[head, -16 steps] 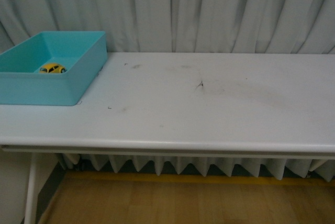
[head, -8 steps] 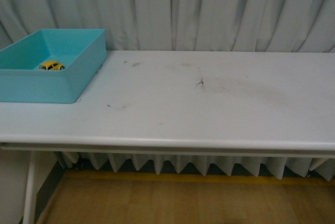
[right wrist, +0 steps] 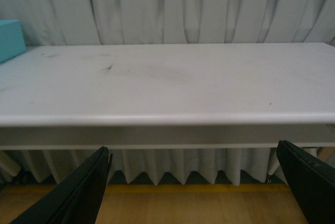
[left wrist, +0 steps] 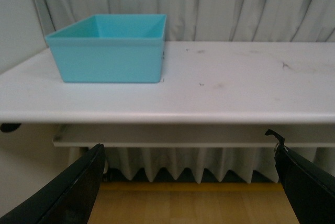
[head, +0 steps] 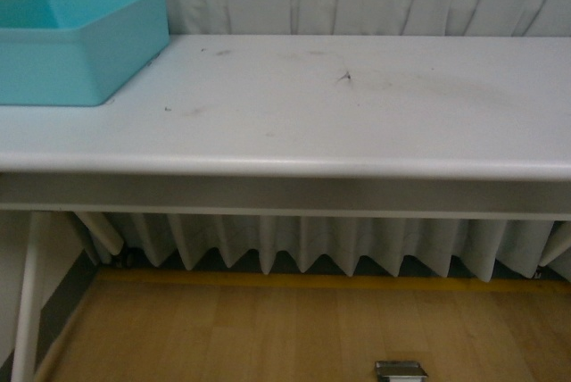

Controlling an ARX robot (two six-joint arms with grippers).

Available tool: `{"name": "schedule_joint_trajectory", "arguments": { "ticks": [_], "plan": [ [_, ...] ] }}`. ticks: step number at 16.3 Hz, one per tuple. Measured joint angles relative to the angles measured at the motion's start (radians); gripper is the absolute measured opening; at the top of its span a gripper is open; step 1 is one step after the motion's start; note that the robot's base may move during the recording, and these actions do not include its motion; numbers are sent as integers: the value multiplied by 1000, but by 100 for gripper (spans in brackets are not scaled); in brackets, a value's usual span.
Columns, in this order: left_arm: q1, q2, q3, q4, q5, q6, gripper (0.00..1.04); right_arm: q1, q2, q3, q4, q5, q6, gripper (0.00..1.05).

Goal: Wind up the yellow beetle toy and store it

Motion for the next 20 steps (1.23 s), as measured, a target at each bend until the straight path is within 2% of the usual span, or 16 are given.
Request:
{"name": "schedule_joint_trajectory", "arguments": {
  "ticks": [20],
  "plan": [
    [0,0,0,-3,-1,-1,98,0,0,0,-2,0,0,98]
  ]
}}
